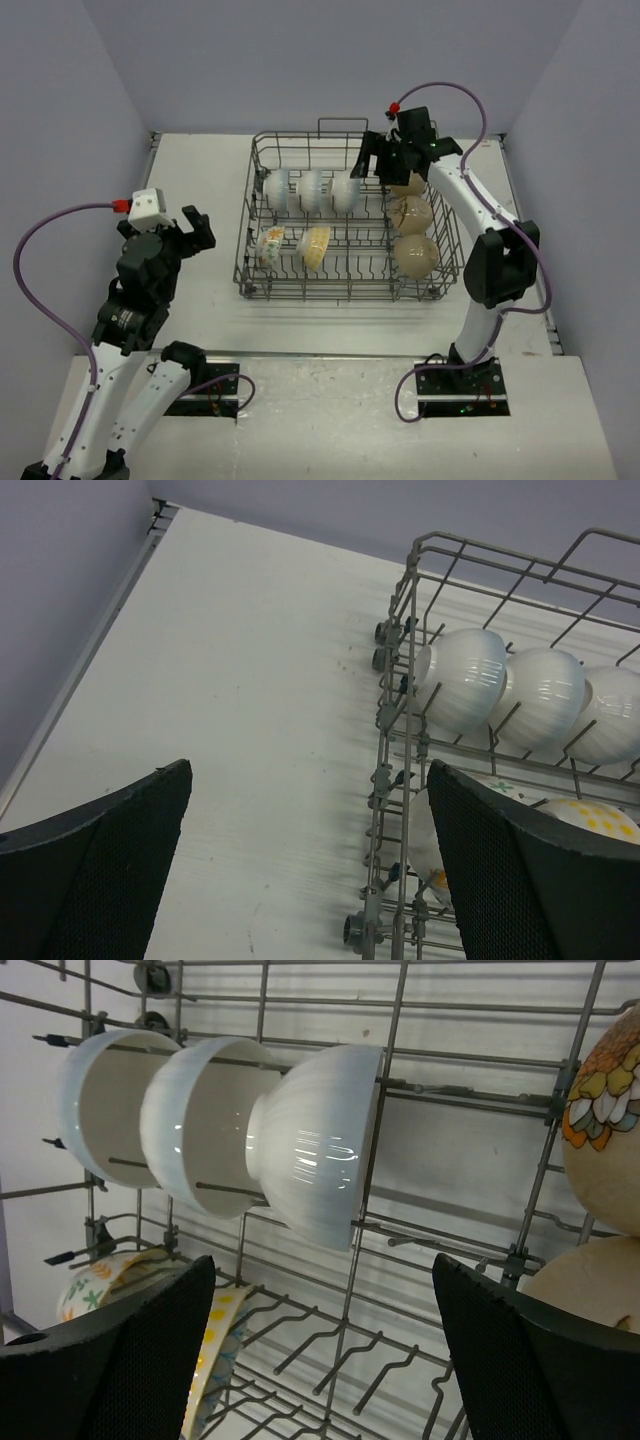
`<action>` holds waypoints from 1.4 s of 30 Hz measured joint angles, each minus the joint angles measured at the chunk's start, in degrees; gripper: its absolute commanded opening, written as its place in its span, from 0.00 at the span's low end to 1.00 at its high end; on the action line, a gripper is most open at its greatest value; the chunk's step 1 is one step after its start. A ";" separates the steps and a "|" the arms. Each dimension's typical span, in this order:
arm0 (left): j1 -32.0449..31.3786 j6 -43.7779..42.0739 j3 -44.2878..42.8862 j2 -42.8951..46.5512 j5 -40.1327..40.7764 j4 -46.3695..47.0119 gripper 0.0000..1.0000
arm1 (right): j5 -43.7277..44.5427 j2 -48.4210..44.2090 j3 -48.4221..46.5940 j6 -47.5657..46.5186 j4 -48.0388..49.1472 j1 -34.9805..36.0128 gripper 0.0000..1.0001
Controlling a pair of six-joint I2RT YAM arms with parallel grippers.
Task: Unload the bowls from the dish rack
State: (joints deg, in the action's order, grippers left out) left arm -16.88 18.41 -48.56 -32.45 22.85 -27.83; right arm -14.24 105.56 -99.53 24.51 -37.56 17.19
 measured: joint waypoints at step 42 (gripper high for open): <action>0.00 0.00 0.59 -0.48 -1.62 0.02 1.00 | -37.20 15.45 -0.66 1.05 12.76 -5.49 0.84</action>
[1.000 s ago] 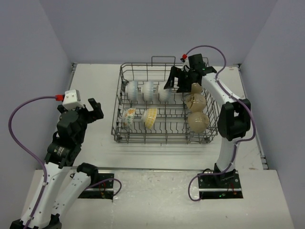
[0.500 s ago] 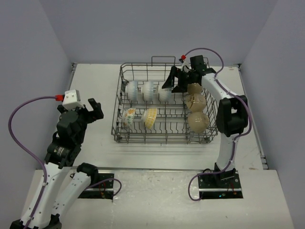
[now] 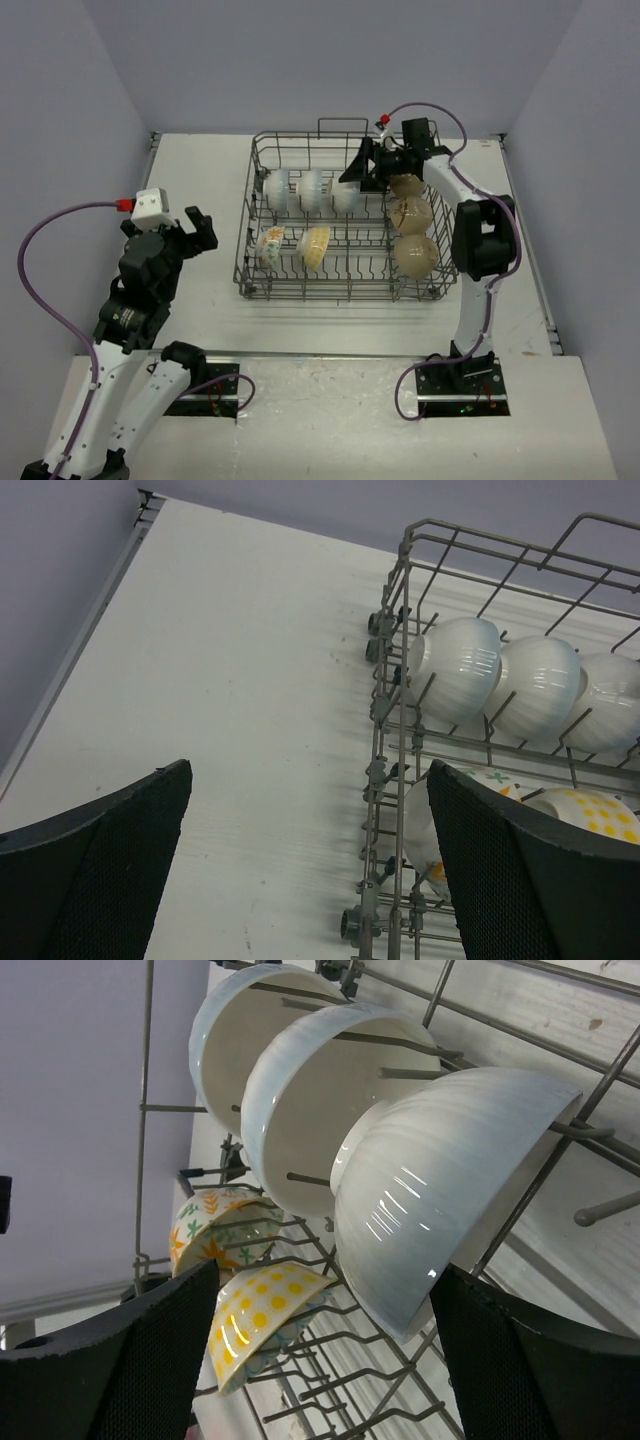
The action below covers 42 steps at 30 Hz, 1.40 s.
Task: Unload the bowls from the dish rack
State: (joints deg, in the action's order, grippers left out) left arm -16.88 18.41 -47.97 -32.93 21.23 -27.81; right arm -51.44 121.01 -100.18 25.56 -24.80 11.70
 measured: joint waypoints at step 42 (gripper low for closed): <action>0.00 0.00 0.00 0.46 -0.07 0.15 1.00 | -19.41 4.35 8.26 18.18 29.38 -1.81 0.46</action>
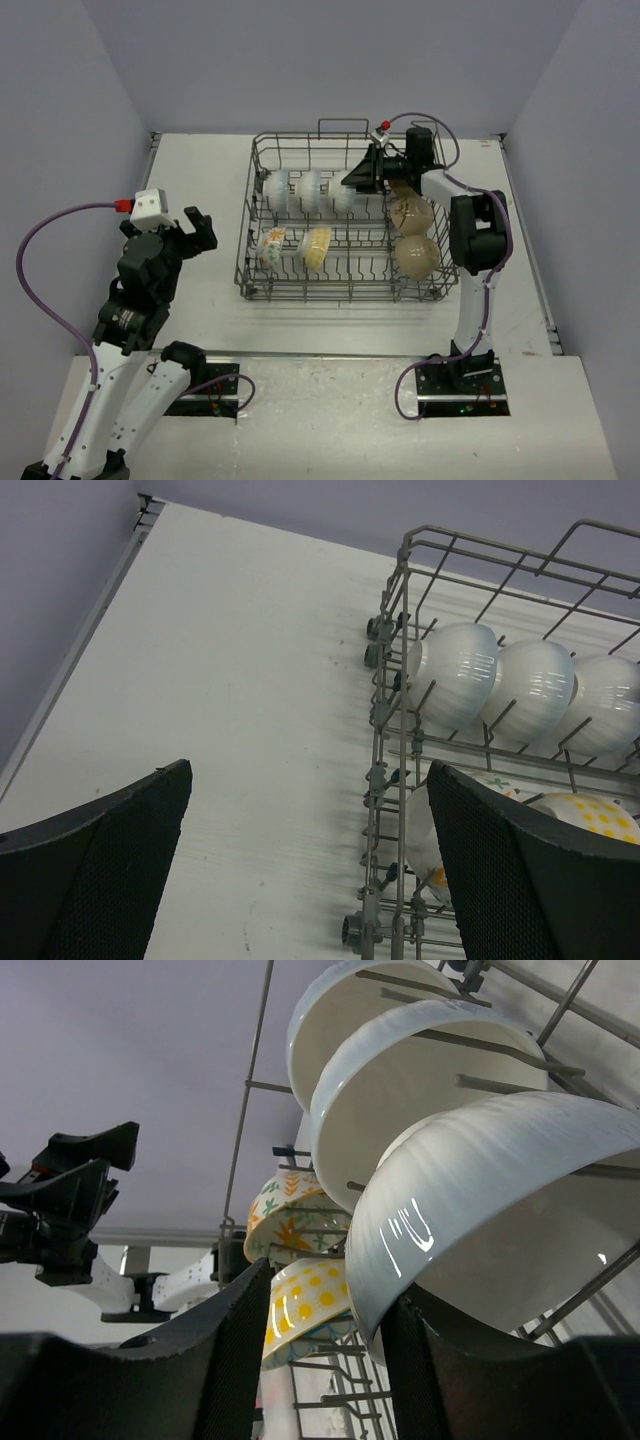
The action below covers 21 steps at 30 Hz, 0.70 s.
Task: Unload the bowls from the dish rack
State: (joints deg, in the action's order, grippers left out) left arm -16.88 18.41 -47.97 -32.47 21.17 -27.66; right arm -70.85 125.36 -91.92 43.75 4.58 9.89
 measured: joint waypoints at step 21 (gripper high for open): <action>0.00 0.00 0.00 0.00 -0.04 0.20 1.00 | -2.82 1.92 6.49 18.38 23.98 -0.68 0.04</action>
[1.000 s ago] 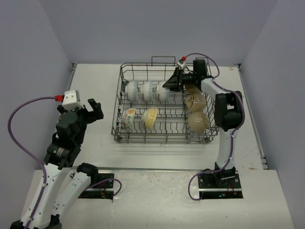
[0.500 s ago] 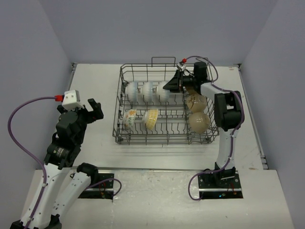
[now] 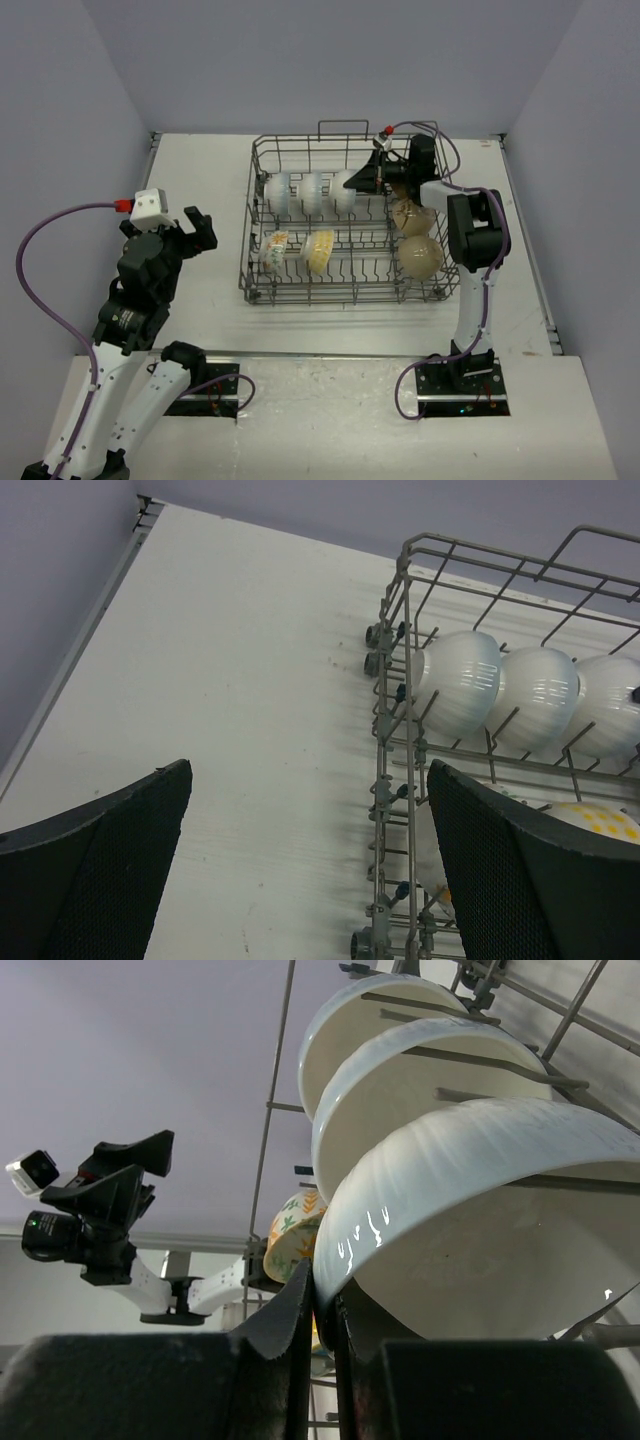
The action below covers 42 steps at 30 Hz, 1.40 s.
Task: Unload the bowls from the dish rack
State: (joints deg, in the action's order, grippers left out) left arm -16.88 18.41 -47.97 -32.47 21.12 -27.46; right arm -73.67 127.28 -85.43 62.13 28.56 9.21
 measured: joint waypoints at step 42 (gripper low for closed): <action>0.00 2.71 -14.45 -13.84 -4.55 -4.07 1.00 | 5.14 -23.26 -7.06 -13.77 -17.35 2.01 0.00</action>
State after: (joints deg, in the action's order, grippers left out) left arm -16.88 21.12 -62.41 -46.30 16.58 -31.53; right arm -68.53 104.03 -92.49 48.36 11.20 11.22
